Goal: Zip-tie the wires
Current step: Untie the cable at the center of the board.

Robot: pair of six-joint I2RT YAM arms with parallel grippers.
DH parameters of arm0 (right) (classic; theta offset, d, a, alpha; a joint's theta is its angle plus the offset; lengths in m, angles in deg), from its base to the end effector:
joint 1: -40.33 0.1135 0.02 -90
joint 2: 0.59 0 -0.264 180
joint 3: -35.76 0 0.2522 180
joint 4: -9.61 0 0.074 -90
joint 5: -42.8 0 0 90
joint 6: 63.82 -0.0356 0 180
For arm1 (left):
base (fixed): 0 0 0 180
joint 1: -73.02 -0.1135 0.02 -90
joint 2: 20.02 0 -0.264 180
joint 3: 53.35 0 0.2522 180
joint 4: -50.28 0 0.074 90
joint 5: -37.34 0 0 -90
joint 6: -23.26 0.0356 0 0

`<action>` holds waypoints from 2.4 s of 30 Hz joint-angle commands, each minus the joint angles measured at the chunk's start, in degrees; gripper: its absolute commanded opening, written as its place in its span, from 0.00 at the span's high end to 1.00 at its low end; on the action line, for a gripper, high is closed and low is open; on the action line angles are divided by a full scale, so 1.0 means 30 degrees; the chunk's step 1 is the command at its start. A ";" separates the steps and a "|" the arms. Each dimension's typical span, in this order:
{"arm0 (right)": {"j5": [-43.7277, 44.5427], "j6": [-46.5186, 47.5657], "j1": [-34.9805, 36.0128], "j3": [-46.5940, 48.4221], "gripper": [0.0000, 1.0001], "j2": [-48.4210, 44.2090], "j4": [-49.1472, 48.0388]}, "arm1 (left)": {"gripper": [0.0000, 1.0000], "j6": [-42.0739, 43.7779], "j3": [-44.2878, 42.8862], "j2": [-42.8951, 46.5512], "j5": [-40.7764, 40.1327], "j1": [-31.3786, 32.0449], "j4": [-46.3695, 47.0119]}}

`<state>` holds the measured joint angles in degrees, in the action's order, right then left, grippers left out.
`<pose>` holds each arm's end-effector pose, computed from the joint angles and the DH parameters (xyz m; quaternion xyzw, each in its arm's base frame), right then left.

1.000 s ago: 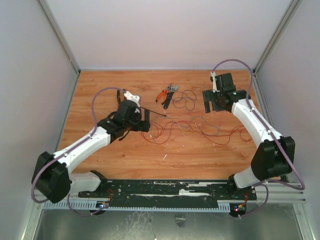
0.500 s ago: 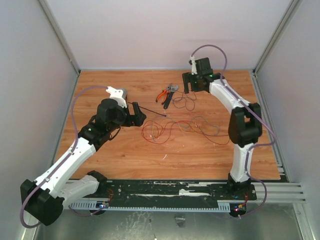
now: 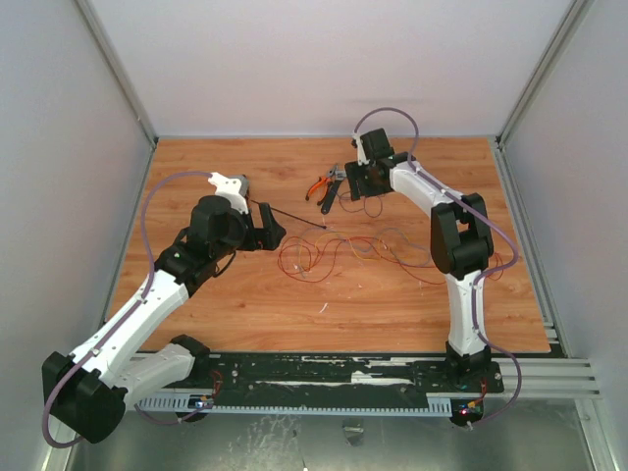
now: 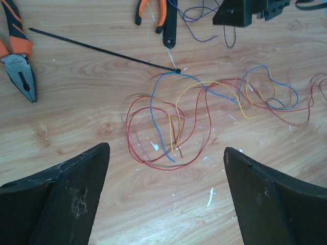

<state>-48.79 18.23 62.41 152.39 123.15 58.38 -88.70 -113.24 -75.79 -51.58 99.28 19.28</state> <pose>0.4429 0.1807 0.2111 -0.1216 0.9481 0.0888 0.2799 0.1977 -0.0983 0.3003 0.0369 0.8513 -0.2211 0.4744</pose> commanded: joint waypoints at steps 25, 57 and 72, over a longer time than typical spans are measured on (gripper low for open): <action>0.0923 -0.0634 0.0342 -0.0756 0.87 0.0708 -0.0693 | 0.02 0.0281 0.0174 0.0307 0.0342 -0.0375 0.0501; -0.3616 0.0963 -0.0426 0.9377 1.00 -0.7271 -0.2325 | 0.02 -0.3299 -0.7449 -0.5148 0.8166 -0.1981 0.9330; -0.7873 0.2140 -0.0419 0.7287 1.00 -0.8638 -0.2555 | 0.05 -0.3400 -1.6363 -1.1114 1.2589 -0.3356 1.0277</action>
<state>-66.82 23.44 61.52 175.29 100.16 51.78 -98.55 -160.23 -105.10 -18.99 89.53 49.22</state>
